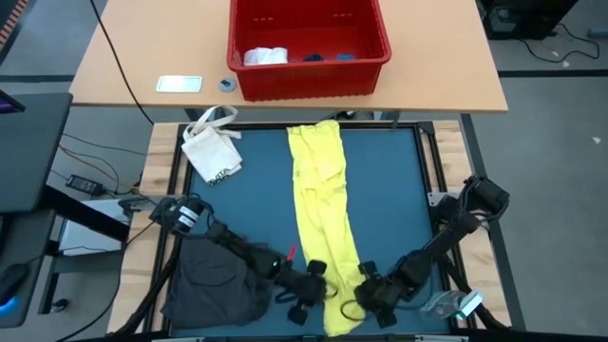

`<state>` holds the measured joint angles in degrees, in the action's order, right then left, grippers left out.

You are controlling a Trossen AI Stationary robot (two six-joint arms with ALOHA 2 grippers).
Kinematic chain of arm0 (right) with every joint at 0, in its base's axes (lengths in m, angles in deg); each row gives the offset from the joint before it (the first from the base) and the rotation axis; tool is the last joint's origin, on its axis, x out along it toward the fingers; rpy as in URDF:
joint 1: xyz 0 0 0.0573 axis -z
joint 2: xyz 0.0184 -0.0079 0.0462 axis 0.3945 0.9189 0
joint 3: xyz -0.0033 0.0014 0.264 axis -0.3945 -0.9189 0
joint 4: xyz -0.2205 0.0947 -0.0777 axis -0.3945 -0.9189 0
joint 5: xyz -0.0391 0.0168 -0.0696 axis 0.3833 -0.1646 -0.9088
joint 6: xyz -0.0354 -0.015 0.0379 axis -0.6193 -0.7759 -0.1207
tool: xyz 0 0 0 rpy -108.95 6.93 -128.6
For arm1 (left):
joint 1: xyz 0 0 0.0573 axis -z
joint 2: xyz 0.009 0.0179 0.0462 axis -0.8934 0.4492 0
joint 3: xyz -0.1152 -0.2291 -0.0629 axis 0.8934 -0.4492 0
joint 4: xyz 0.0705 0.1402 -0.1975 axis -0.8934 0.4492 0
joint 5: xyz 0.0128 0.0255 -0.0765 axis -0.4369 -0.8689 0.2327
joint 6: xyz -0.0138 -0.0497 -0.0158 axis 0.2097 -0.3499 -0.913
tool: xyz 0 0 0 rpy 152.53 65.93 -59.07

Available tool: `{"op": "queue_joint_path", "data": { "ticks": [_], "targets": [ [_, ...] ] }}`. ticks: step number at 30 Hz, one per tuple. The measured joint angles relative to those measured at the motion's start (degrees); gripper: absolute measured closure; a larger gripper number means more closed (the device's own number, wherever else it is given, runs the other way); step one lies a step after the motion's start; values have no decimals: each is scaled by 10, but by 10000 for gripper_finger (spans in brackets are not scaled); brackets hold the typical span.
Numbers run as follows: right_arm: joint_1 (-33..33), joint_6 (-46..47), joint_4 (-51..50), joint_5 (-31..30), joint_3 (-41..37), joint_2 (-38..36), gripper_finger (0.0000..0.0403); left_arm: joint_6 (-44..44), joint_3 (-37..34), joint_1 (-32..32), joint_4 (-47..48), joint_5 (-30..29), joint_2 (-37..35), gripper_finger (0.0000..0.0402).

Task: Fold laundry
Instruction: Fold the yellow shirt

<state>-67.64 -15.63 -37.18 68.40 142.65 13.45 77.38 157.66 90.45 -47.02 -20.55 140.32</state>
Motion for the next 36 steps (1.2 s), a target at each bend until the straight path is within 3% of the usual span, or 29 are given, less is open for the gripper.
{"op": "queue_joint_path", "data": {
  "ticks": [2, 8, 10, 15, 23, 31, 36],
  "targets": [
    [16, -18, 2, 55, 0, -14, 378, -35, 14, -12, 33, 36, -8, 388],
    [66, -2, 15, 190, 1, -91, 386, -87, 64, -17, 53, 130, -73, 397],
    [82, 0, 12, 201, 1, -125, 386, -98, 74, -17, 115, 146, -95, 398],
    [171, -33, -20, 205, -8, -174, 386, -86, 72, -48, 250, 115, -124, 399],
    [373, -104, -61, 326, -60, -176, 386, -67, 71, -177, 400, 111, -127, 400],
    [579, -207, -50, 427, -87, -168, 386, -31, 71, -289, 455, 205, -127, 401],
    [642, -240, -14, 448, -86, -117, 366, -53, 71, -334, 463, 290, -127, 385]
  ]
}}
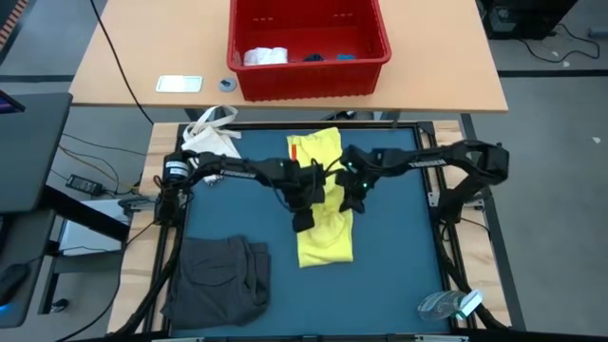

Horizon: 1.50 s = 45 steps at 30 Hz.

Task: Fold laundry
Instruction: Fold the yellow shirt

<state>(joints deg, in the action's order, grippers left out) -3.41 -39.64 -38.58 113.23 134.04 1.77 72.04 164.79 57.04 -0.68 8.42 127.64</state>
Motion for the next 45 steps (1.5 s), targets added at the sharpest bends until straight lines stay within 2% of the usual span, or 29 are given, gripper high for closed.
{"op": "queue_joint_path", "data": {
  "ticks": [5, 8, 11, 16, 21, 25, 27, 31, 34, 36, 40, 43, 45],
  "targets": [
    [23, 24, -2, -6, 12, 47, 277, -4, 0, -22, 32, -4, 0, 355],
    [33, 80, -6, -42, 13, 45, 233, 6, 0, -41, 68, -11, 0, 327],
    [38, 125, -10, -88, 13, 20, 211, 17, 0, -62, 86, -18, 0, 293],
    [30, 176, -36, -124, 13, -42, 212, 39, 0, -88, 98, 12, -33, 250],
    [-6, 202, -50, -117, 13, -101, 214, 73, 1, -76, 72, 22, -94, 249],
    [-50, 199, -59, -83, 13, -131, 214, 138, 2, -43, 46, 118, -119, 258],
    [-72, 189, -59, -78, 13, -134, 214, 148, 2, -14, 22, 126, -114, 259],
    [-95, 178, -59, -114, 13, -126, 214, 147, 1, 29, -55, 77, -63, 260],
    [-100, 184, -68, -135, 12, -117, 214, 133, 0, 31, -121, 123, -27, 260],
    [-98, 196, -69, -136, 12, -114, 214, 105, 0, 26, -148, 130, -14, 260],
    [-98, 210, -95, -151, 12, -114, 214, 77, 1, 18, -152, 84, 10, 260],
    [-99, 222, -120, -153, 12, -115, 214, 74, 1, 13, -131, 13, 23, 260],
    [-102, 228, -139, -167, 12, -115, 214, 56, 1, 5, -103, -58, 28, 260]
  ]
}}
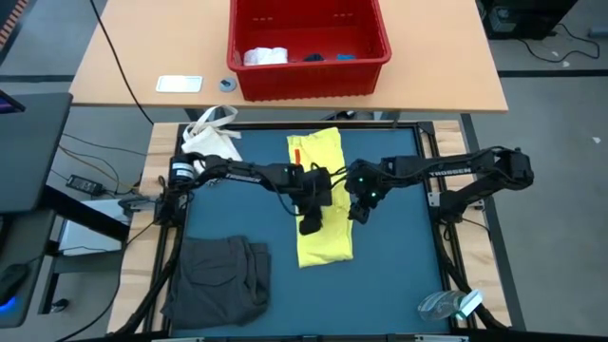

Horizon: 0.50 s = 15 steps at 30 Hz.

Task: Fold laundry
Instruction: Fold the yellow shirt

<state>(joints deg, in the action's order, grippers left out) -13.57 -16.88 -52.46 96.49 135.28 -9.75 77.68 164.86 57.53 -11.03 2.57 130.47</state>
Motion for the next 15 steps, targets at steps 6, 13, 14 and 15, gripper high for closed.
{"op": "queue_joint_path", "data": {
  "ticks": [6, 13, 14, 15],
  "targets": [
    [-23, 15, -43, -58, 1, -1, 219, -60, -2, -55, 75, -170, -41, 260],
    [-88, -40, -4, -119, 1, 1, 225, -64, 0, -75, 80, -130, -91, 260],
    [-99, -61, 6, -137, 0, 1, 225, -53, 0, -68, 84, -121, -92, 260],
    [-112, -88, 21, -159, -3, 0, 225, -41, 0, -58, 91, -119, -93, 260]
  ]
}}
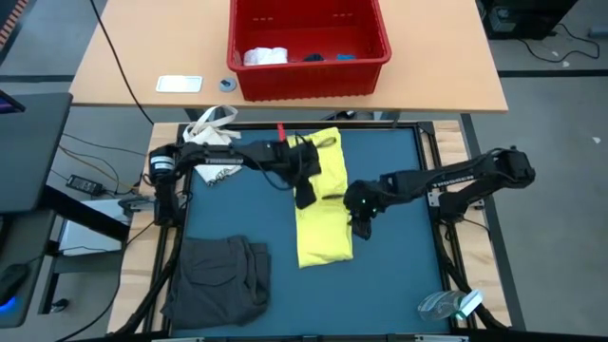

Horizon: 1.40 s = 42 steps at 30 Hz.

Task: Fold laundry
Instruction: Fold the yellow shirt

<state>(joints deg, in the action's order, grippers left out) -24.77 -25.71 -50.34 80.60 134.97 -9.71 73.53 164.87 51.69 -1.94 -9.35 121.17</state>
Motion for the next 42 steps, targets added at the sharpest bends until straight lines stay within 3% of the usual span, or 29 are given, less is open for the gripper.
{"op": "queue_joint_path", "data": {
  "ticks": [3, 10, 13, 17, 24, 29, 32, 36, 39, 42],
  "targets": [
    [-45, -89, 49, -60, -17, 0, 225, 32, -2, 40, 25, -17, 6, 260],
    [-146, -159, 130, -81, -31, 1, 223, -30, -93, 135, -73, -30, -7, 260],
    [-193, -200, 159, -117, -31, 1, 217, -61, -122, 187, -141, -69, -21, 260],
    [-237, -241, 187, -174, -31, 11, 199, -40, -155, 262, -212, -130, -19, 260],
    [-254, -213, 209, -185, -31, 106, 157, -72, -222, 341, -310, -286, -5, 236],
    [-254, -88, 213, -216, -30, 183, 154, -101, -263, 344, -380, -280, 2, 190],
    [-254, -4, 219, -216, -25, 199, 176, -106, -271, 342, -422, -241, 20, 176],
    [-263, 51, 219, -208, -21, 192, 234, -102, -251, 343, -446, -236, 46, 184],
    [-265, 79, 215, -167, -21, 174, 295, -157, -225, 340, -414, -235, 56, 223],
    [-263, 114, 211, -86, -21, 152, 365, -222, -188, 339, -346, -203, 52, 297]
  ]
}}
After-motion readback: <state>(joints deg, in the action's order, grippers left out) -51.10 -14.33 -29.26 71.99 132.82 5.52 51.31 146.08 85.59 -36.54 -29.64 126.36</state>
